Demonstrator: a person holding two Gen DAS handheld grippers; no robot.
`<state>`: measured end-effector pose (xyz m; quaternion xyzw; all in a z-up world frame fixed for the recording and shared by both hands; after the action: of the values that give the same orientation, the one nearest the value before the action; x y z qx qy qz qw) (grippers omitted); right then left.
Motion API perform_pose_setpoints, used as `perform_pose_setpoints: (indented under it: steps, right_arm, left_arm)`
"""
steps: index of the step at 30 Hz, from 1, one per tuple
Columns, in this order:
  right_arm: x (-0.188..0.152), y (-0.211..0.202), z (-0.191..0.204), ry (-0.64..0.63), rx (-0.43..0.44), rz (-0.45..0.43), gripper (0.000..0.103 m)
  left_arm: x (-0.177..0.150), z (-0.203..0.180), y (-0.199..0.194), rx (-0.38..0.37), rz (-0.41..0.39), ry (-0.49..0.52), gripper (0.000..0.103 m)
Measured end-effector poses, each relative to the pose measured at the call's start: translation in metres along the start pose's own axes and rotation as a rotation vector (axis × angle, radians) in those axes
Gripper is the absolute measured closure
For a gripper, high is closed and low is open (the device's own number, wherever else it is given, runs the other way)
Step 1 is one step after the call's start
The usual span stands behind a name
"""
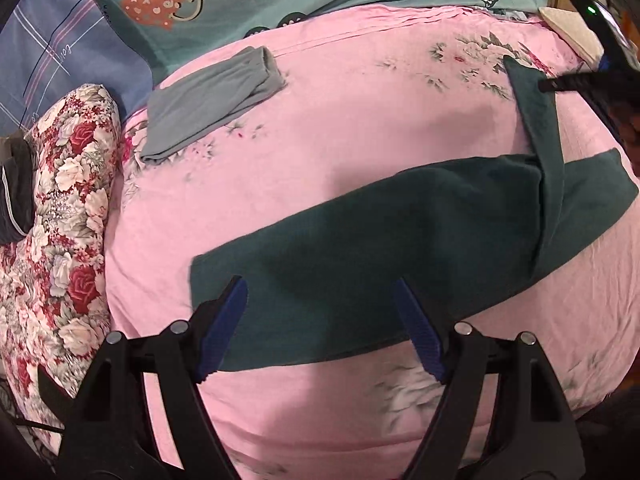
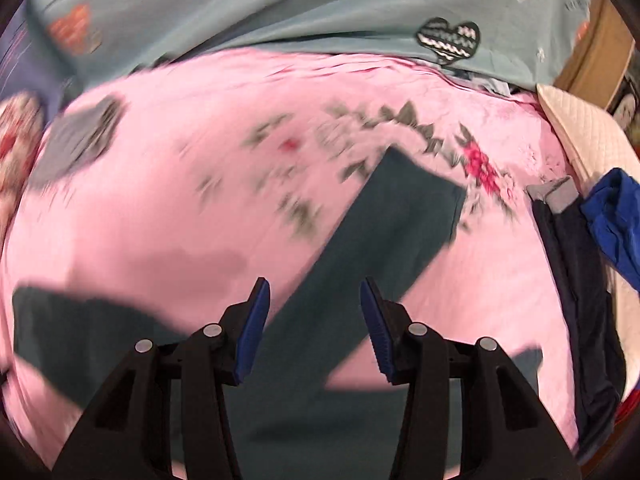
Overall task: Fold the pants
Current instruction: 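Lift and fold one leg over the other leg, then open both grippers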
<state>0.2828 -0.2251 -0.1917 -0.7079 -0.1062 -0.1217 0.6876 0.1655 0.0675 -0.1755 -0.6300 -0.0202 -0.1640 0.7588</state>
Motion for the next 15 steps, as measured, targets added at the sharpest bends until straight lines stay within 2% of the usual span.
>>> perform_pose_setpoints:
  steps: [6,9,12,15]
  right_arm:
    - [0.063,0.049,-0.035,0.074,0.016,0.037,0.055]
    - [0.075,0.074,-0.044,0.087,0.010,0.085,0.055]
    - [0.074,0.096,-0.051,0.124,0.040,0.138,0.055]
    - [0.074,0.096,-0.049,0.099,0.039,0.113,0.055]
  left_arm:
    - [0.015,-0.042,0.001,0.054,0.065,-0.074,0.025]
    - [0.020,-0.054,-0.002,0.063,0.084,-0.105,0.025]
    - [0.025,-0.064,-0.005,0.082,0.093,-0.118,0.025]
    - [0.029,-0.067,-0.008,0.095,0.097,-0.124,0.025]
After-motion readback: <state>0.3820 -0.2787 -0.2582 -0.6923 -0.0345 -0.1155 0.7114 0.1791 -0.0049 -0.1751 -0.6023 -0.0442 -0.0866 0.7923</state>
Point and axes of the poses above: each gripper's, at about its wrist camera, not at the fingertips, and y roughly the way its jaws point, z to its left, x to its top, the point moved 7 cm from there along y, roughly the way its jaws point, and after that the axes turned 10 degrees about z, right-handed, at the moved point
